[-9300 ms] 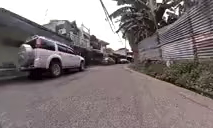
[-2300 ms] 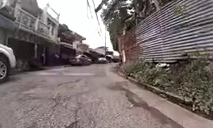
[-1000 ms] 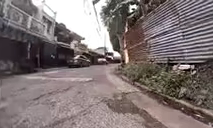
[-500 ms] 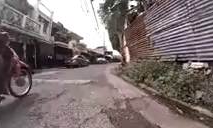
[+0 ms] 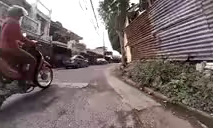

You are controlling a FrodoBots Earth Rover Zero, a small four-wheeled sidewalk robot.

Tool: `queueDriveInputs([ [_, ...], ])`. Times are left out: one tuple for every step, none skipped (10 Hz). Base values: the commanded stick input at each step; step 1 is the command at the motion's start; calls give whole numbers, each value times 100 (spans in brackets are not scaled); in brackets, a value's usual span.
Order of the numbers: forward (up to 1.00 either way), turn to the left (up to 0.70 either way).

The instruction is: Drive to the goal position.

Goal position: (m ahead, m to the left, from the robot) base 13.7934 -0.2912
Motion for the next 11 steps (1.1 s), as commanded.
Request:
queueDriveInputs([
  [70, 1],
  [70, 1],
  [70, 1],
  [70, 1],
  [70, 1],
  [70, 1],
  [70, 1],
  [70, 1],
  [70, 1],
  [70, 1],
  [70, 7],
])
